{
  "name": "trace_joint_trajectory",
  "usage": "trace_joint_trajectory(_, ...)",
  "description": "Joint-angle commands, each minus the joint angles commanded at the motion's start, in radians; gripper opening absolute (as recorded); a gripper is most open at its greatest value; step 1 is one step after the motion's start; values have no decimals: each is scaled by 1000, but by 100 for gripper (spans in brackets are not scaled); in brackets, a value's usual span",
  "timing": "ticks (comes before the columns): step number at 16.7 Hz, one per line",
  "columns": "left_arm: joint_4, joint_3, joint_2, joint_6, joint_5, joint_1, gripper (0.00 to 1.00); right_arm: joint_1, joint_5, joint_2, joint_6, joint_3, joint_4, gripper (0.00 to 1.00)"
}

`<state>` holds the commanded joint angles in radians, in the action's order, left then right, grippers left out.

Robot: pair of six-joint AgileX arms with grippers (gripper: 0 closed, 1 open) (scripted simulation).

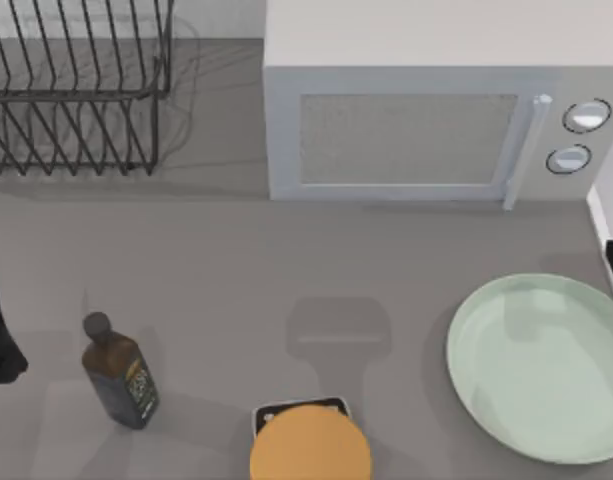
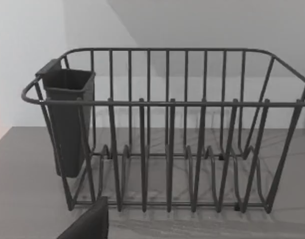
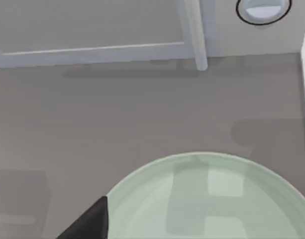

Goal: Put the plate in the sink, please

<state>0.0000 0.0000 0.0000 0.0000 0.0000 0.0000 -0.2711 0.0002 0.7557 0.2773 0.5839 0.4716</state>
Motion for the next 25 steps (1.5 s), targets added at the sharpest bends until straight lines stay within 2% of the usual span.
trace_joint_trajectory(7, 0, 0, 0, 0, 0, 0, 100, -221, 0, 693, 226, 478, 384, 100)
trace_joint_trajectory(12, 0, 0, 0, 0, 0, 0, 100, -322, 0, 1008, 329, 696, 560, 100)
trace_joint_trajectory(20, 0, 0, 0, 0, 0, 0, 100, -340, 0, 1072, 351, 739, 594, 100)
trace_joint_trajectory(25, 0, 0, 0, 0, 0, 0, 100, -342, 1, 1144, 354, 648, 427, 100)
